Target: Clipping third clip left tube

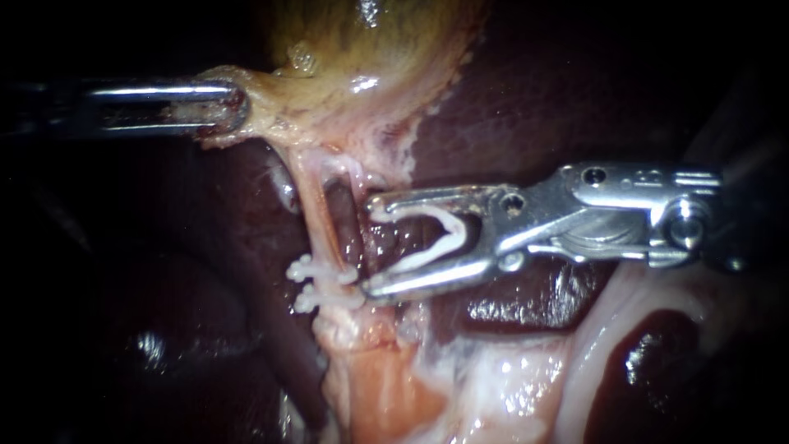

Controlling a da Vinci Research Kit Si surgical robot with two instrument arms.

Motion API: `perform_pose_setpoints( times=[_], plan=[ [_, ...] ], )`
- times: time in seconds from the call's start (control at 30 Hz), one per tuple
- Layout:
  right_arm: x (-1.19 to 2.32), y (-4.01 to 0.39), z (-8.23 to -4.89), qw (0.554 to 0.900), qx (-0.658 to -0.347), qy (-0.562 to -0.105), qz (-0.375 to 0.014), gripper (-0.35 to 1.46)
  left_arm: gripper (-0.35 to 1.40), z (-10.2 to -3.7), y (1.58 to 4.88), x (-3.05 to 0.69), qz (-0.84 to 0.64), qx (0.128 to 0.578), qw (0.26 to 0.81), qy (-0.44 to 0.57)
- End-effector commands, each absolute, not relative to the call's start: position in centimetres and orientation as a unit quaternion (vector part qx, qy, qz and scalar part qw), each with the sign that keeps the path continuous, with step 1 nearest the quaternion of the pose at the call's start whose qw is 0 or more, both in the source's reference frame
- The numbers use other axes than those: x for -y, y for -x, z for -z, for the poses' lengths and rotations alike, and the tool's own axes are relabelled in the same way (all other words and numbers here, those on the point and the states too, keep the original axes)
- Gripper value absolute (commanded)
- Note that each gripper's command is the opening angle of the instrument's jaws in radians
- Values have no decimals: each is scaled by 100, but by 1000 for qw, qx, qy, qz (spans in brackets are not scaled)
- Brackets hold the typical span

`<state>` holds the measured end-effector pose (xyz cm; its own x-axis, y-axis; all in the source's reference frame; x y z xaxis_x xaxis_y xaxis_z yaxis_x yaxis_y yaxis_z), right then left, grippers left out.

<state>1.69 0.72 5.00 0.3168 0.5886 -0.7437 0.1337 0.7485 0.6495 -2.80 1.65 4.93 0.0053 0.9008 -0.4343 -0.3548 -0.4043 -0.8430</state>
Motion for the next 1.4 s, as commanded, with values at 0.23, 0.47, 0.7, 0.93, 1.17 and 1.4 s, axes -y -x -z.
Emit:
perform_pose_setpoints(
  times=[0.23, 0.47, 0.7, 0.93, 1.17, 1.4],
  plan=[
    [-69, -181, -525, 745, -557, -328, -163, 48, -35, -493, 280, -166, -655, 261, 479, 522],
    [-66, -183, -564, 747, -549, -332, -173, 48, -35, -493, 281, -165, -655, 261, 480, 522],
    [-65, -194, -590, 755, -539, -331, -174, 48, -35, -493, 282, -165, -655, 260, 480, 522],
    [-64, -213, -604, 761, -530, -329, -177, 48, -35, -494, 282, -164, -655, 260, 480, 522],
    [-67, -240, -613, 762, -531, -324, -181, 49, -35, -494, 285, -164, -655, 260, 480, 522],
    [-70, -256, -607, 737, -558, -334, -185, 48, -35, -494, 286, -164, -655, 259, 480, 522]
  ],
)
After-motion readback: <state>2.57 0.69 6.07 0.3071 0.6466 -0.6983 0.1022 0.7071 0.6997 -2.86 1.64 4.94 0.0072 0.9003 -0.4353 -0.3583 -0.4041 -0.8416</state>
